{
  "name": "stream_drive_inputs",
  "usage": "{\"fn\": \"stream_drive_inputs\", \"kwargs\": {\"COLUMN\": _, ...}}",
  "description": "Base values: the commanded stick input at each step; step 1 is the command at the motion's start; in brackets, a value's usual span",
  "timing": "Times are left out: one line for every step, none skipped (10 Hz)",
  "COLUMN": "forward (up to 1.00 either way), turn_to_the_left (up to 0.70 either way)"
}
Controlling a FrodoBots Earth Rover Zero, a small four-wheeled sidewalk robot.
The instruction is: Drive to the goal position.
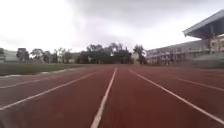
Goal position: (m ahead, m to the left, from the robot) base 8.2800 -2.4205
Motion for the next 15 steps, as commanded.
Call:
{"fn": "stream_drive_inputs", "kwargs": {"forward": 0.45, "turn_to_the_left": -0.27}}
{"fn": "stream_drive_inputs", "kwargs": {"forward": 0.45, "turn_to_the_left": -0.27}}
{"fn": "stream_drive_inputs", "kwargs": {"forward": 0.45, "turn_to_the_left": -0.27}}
{"fn": "stream_drive_inputs", "kwargs": {"forward": 0.45, "turn_to_the_left": -0.27}}
{"fn": "stream_drive_inputs", "kwargs": {"forward": 0.45, "turn_to_the_left": -0.27}}
{"fn": "stream_drive_inputs", "kwargs": {"forward": 0.45, "turn_to_the_left": -0.27}}
{"fn": "stream_drive_inputs", "kwargs": {"forward": 0.45, "turn_to_the_left": -0.19}}
{"fn": "stream_drive_inputs", "kwargs": {"forward": 0.45, "turn_to_the_left": 0.00}}
{"fn": "stream_drive_inputs", "kwargs": {"forward": 0.45, "turn_to_the_left": 0.00}}
{"fn": "stream_drive_inputs", "kwargs": {"forward": 0.45, "turn_to_the_left": 0.00}}
{"fn": "stream_drive_inputs", "kwargs": {"forward": 0.45, "turn_to_the_left": 0.00}}
{"fn": "stream_drive_inputs", "kwargs": {"forward": 0.45, "turn_to_the_left": 0.00}}
{"fn": "stream_drive_inputs", "kwargs": {"forward": 0.45, "turn_to_the_left": 0.00}}
{"fn": "stream_drive_inputs", "kwargs": {"forward": 0.45, "turn_to_the_left": 0.00}}
{"fn": "stream_drive_inputs", "kwargs": {"forward": 0.45, "turn_to_the_left": 0.00}}
